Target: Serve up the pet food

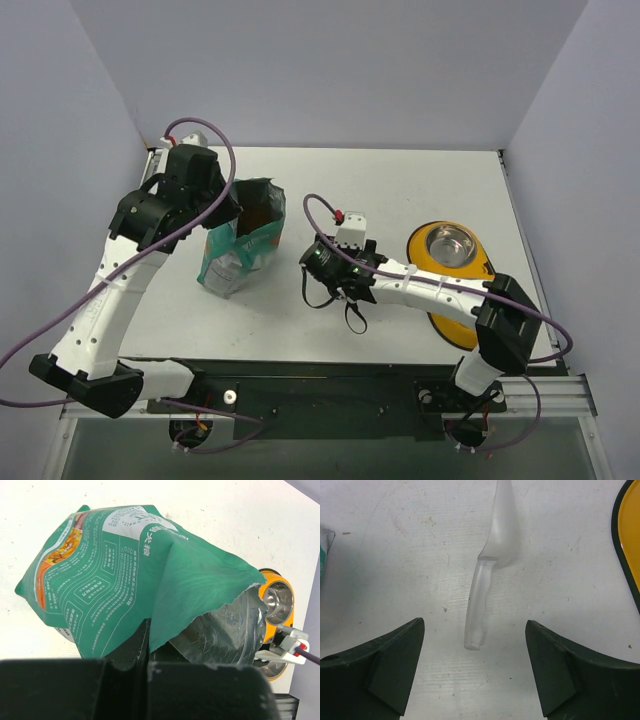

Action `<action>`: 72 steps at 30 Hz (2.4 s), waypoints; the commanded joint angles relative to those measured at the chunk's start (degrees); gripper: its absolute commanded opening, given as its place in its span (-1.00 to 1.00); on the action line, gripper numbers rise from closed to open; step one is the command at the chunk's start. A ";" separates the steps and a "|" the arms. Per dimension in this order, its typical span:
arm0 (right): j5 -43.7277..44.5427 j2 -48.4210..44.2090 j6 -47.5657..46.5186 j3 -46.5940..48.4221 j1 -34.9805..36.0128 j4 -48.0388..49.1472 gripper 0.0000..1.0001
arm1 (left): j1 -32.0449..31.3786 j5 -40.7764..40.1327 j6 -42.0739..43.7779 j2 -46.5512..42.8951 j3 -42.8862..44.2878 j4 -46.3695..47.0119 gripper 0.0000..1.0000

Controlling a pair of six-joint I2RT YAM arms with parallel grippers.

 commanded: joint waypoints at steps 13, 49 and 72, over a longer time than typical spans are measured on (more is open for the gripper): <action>19.26 8.64 -5.94 -6.31 3.44 22.14 0.50 | -0.37 -5.08 0.18 -5.81 1.10 2.99 -1.00; 8.21 16.59 -3.29 -24.05 -3.15 38.33 -1.00 | -0.46 -5.51 -4.04 -3.70 -4.70 7.21 -1.00; 12.58 11.89 -13.05 -34.18 3.17 48.60 -0.50 | -0.46 -2.17 -2.81 -5.72 -9.71 8.00 -1.00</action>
